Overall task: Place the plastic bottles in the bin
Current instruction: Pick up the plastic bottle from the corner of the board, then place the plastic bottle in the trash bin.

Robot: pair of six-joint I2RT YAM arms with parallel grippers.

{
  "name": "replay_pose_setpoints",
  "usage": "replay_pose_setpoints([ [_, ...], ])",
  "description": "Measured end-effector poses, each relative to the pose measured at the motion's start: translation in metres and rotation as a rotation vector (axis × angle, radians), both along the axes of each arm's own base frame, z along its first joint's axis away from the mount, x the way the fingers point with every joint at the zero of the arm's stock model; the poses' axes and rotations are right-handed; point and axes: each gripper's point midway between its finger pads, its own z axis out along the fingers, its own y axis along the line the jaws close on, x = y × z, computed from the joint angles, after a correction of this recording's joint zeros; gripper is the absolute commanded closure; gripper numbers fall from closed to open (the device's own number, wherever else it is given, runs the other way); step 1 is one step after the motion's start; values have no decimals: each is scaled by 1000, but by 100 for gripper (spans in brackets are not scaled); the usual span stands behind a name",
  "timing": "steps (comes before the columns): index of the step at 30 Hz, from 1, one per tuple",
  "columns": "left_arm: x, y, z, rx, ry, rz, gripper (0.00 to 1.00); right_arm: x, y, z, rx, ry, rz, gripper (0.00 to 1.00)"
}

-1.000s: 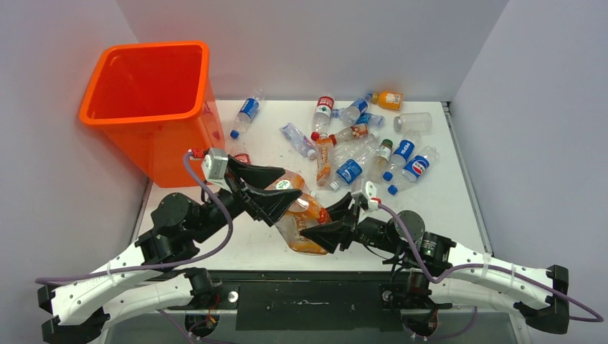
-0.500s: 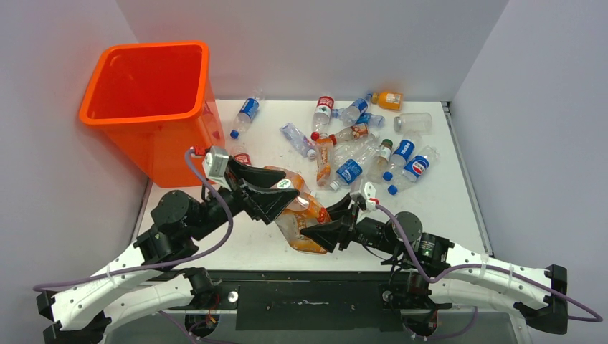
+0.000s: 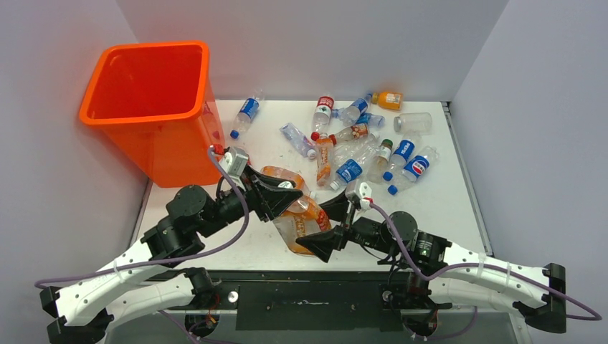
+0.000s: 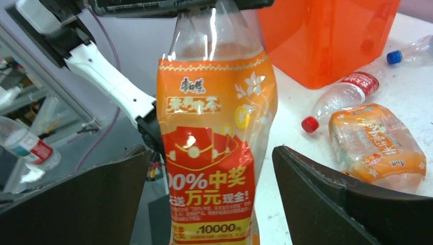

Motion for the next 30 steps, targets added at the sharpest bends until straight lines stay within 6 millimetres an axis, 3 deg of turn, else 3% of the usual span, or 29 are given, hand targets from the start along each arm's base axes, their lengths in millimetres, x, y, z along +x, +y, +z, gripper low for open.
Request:
replay_pose_setpoints([
  [5,15,11,-5,66,1,98,100,3,7,-18,-88,45,-2,10],
  [9,32,34,15,129,-56,237,100,7,1,-21,-122,53,-34,10],
  [11,41,49,37,151,-114,321,100,7,-5,-15,-113,46,-51,11],
  [17,69,113,131,184,-366,669,100,13,-31,8,-35,18,-134,10],
  [19,78,136,158,199,-451,813,100,21,-39,8,-20,23,-192,10],
  [22,102,167,183,286,-530,1026,100,39,-51,-4,-8,64,-319,11],
  [26,147,198,201,363,-527,1247,100,58,-69,-43,-38,111,-467,10],
  [30,187,218,189,431,-497,1372,100,67,-75,-54,-65,124,-537,10],
])
